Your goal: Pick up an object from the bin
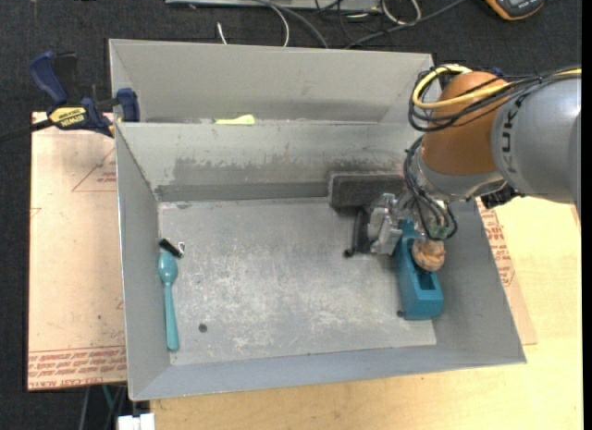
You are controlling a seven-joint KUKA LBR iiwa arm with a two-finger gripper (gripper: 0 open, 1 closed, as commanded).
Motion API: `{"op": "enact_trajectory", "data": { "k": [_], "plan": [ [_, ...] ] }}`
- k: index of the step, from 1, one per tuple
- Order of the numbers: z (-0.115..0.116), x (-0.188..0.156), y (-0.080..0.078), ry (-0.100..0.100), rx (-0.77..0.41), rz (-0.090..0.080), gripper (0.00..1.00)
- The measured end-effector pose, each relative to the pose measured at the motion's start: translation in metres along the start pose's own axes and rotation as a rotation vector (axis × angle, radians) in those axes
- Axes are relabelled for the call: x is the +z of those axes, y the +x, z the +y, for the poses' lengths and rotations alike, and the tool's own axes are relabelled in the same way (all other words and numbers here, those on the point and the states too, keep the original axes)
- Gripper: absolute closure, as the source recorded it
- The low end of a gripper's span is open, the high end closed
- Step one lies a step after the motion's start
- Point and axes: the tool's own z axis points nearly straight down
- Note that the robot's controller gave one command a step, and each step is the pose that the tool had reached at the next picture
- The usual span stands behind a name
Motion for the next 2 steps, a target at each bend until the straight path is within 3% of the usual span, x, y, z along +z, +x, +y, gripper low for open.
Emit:
{"op": "enact_trajectory", "data": {
  "k": [1,2],
  "plan": [
    [0.000,0.000,0.000,0.000,0.000,0.000,1.00],
    [0.001,-0.064,0.013,-0.001,0.012,0.004,1.00]
  ]
}}
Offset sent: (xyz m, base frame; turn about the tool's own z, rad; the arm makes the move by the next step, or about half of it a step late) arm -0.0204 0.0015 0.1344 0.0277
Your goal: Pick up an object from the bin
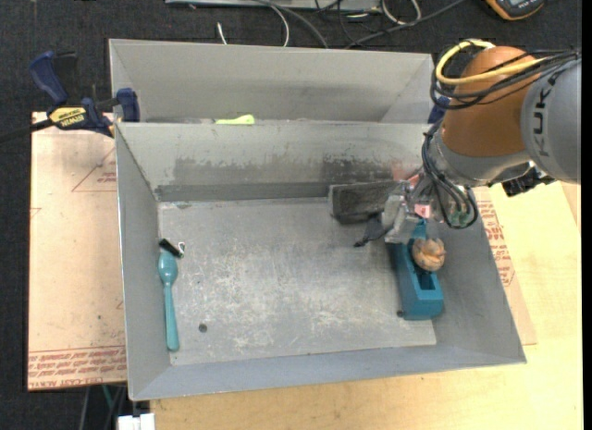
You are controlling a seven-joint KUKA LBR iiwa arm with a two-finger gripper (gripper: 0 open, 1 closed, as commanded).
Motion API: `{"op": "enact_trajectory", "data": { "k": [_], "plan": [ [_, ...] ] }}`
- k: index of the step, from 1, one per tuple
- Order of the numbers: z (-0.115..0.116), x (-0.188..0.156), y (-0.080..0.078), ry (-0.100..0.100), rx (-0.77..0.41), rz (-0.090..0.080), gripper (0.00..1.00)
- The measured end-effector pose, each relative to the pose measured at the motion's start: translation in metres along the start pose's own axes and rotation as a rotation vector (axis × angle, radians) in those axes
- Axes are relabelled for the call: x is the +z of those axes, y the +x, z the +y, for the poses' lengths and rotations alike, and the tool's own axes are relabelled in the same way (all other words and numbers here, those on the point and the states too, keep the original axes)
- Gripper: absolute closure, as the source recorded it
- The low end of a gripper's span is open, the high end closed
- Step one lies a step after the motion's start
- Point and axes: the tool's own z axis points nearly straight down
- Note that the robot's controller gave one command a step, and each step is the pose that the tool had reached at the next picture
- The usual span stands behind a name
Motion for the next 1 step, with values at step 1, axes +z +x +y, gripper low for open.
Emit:
{"op": "enact_trajectory", "data": {
  "k": [1],
  "plan": [
    [0.0124,-0.0669,0.0153,0.000,-0.133,0.003,1.00]
  ]
}}
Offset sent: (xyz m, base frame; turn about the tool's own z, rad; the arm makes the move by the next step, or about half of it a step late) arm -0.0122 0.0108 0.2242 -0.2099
